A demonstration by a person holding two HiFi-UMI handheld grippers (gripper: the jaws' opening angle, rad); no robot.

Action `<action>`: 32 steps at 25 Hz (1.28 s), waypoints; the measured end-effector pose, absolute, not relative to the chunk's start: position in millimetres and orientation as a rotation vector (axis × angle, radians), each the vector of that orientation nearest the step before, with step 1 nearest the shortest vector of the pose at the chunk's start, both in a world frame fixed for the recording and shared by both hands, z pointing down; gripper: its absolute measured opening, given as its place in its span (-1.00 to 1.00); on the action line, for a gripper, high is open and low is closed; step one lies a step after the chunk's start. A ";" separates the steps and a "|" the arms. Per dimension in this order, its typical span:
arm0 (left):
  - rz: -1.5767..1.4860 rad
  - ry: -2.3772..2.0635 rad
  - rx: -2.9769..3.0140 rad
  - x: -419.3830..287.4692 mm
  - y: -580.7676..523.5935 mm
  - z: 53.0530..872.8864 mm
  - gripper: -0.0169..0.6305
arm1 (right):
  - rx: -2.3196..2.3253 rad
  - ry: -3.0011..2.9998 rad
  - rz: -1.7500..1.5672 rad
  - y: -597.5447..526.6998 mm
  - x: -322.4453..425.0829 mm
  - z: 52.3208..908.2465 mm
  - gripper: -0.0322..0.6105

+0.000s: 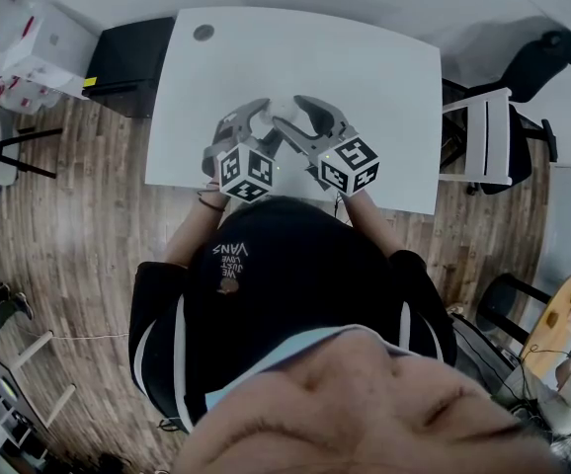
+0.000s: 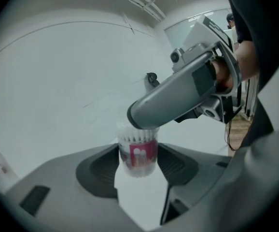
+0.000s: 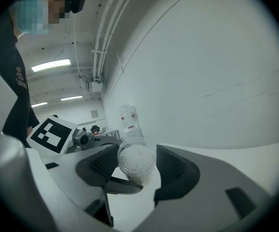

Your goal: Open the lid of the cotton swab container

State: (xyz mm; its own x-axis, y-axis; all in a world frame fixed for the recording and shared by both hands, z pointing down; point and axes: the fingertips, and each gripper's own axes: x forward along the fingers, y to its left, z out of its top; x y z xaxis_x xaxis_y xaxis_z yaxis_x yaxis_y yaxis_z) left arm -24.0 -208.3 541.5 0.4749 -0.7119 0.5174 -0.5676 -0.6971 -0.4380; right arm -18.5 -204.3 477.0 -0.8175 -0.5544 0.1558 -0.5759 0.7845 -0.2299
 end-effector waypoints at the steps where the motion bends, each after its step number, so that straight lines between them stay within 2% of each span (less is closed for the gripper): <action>1: -1.019 1.111 -2.521 -24.8 -208.6 540.7 -0.18 | 0.918 -2.901 0.421 -204.5 -18.5 475.5 -0.09; 32: -0.907 1.263 -2.643 -44.5 -221.8 533.7 -0.18 | 1.211 -2.876 0.393 -218.8 28.2 460.3 -0.10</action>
State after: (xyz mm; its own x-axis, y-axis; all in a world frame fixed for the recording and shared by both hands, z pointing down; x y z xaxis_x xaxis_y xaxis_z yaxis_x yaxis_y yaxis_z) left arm -44.5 -221.8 533.7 0.4860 -0.7314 0.4784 -0.6869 -0.6581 -0.3082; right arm 28.2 -218.8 460.3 -0.7036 -0.7044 0.0931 -0.7036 0.6724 -0.2298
